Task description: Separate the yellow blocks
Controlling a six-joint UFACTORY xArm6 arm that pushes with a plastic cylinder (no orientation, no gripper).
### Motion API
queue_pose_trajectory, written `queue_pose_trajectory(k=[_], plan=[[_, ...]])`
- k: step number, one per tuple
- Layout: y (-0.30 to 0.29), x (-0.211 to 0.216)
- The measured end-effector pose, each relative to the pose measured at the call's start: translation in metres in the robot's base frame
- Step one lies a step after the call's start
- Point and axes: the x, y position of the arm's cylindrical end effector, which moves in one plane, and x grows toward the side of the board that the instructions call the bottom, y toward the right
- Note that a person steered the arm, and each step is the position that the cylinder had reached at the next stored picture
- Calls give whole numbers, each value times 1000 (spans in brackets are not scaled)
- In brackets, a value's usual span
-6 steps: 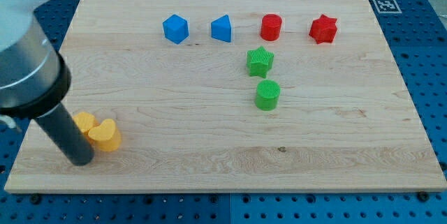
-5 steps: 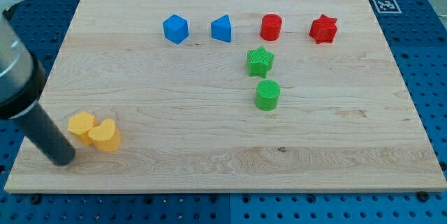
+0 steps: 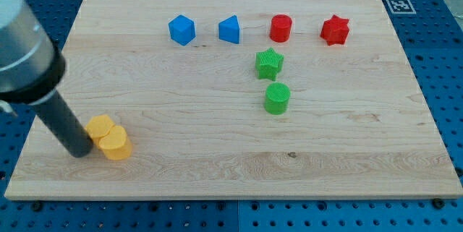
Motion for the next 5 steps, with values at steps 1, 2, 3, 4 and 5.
queue_pose_trajectory(k=[1, 2, 3, 4, 5], plan=[[27, 2], [53, 9], [77, 14], [82, 14], [82, 8]])
